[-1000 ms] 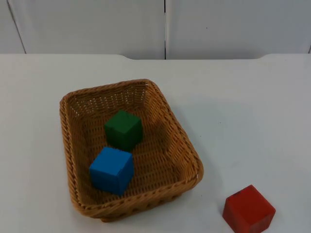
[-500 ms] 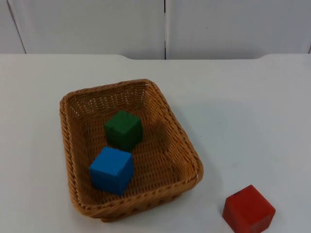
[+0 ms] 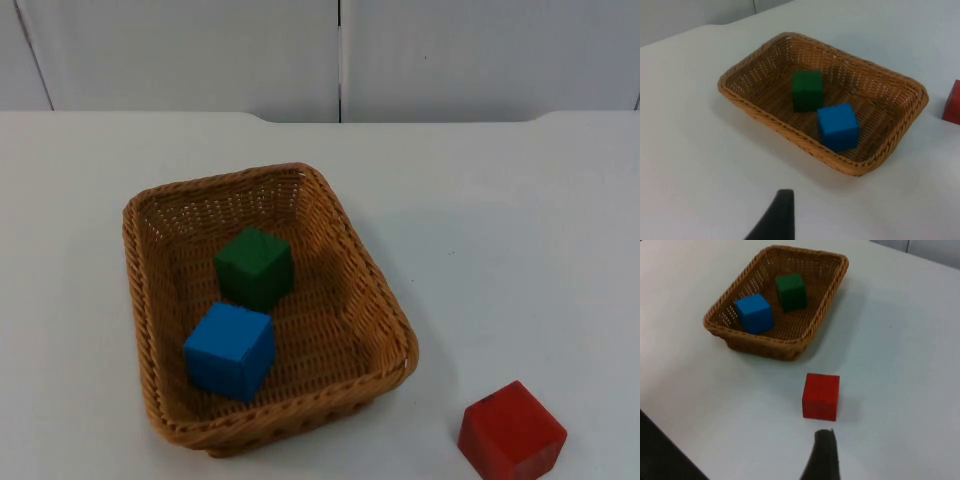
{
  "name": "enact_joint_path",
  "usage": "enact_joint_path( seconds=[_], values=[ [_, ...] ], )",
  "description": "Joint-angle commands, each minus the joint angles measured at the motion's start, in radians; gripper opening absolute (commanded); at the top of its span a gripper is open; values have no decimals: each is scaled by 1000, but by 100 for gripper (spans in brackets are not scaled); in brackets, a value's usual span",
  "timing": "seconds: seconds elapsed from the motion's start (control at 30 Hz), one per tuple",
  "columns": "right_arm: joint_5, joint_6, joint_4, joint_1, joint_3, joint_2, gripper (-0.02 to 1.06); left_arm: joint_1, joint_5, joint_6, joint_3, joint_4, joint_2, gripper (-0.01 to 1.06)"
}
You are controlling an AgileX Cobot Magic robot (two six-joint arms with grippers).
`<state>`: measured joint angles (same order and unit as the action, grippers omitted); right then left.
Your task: Pick up one cube with each hand and place exactly two cubes into the same basket, leaving the remaining cube outside.
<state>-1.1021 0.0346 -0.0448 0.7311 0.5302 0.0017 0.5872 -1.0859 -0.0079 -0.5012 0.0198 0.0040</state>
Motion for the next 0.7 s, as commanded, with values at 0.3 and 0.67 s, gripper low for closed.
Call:
enact_joint_path(
  seconds=[0.3, 0.67],
  values=[
    [24, 7, 24, -1, -13, -2, 66, 4, 11, -1, 6, 7, -4, 100],
    [24, 4, 24, -1, -13, -2, 66, 4, 11, -1, 6, 5, -4, 100]
  ],
)
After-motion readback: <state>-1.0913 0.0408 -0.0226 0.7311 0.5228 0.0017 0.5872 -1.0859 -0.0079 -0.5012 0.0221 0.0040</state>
